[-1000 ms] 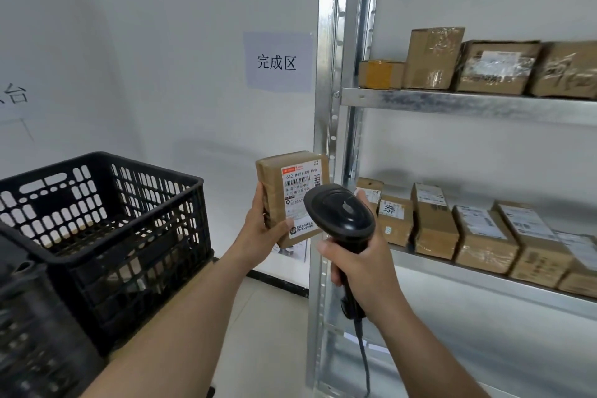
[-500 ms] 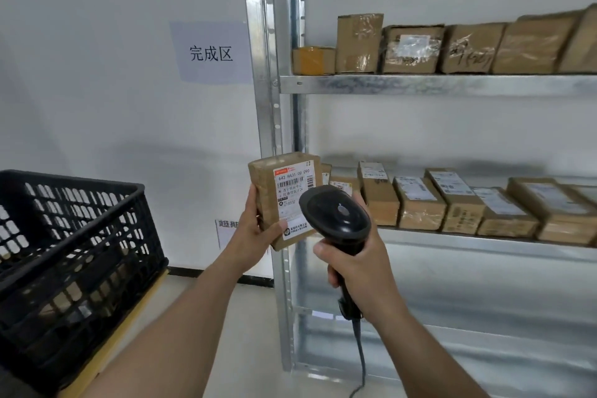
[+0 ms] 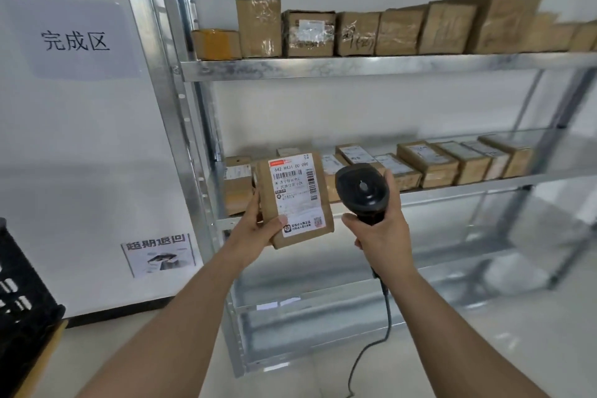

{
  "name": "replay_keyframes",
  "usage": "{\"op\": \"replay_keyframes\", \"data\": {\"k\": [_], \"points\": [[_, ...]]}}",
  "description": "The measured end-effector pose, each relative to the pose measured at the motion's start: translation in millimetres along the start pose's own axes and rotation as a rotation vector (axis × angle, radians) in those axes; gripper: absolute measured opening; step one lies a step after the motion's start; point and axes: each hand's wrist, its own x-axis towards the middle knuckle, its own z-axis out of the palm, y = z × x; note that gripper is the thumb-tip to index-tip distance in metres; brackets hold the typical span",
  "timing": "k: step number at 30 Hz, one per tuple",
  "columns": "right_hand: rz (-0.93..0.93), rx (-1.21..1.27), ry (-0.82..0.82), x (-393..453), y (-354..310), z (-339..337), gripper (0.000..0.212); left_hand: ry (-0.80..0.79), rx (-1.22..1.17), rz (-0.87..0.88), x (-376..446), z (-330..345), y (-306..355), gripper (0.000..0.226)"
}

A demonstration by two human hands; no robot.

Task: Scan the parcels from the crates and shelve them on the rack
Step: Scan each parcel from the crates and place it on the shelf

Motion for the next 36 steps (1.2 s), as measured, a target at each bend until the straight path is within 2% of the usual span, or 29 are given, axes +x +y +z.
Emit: {"op": "replay_keyframes", "data": {"k": [4, 8, 18, 23, 31, 33, 36], "points": [[0.011, -0.017, 0.068, -2, 11, -23, 0.104, -0.088, -0.062, -0.038, 9, 36, 8, 0.045], [0.002, -0.007, 0.103, 3, 24, -45, 0.102, -0.176, -0.086, -0.084, 21, 67, 11, 0.038], [-0.008, -0.073, 0.234, 48, 57, -88, 0.106, -0.258, -0.07, -0.11, 68, 137, 30, 0.041], [-0.006, -0.032, 0.308, 84, 72, -124, 0.105, -0.267, 0.008, -0.028, 96, 184, 47, 0.042], [0.025, -0.008, 0.367, 139, 97, -227, 0.105, -0.439, 0.2, 0.108, 140, 302, 84, 0.041], [0.035, -0.011, 0.392, 149, 102, -255, 0.099, -0.448, 0.199, 0.1, 152, 334, 90, 0.048], [0.07, -0.012, 0.422, 166, 117, -305, 0.101, -0.474, 0.216, 0.104, 170, 390, 99, 0.067]]}}
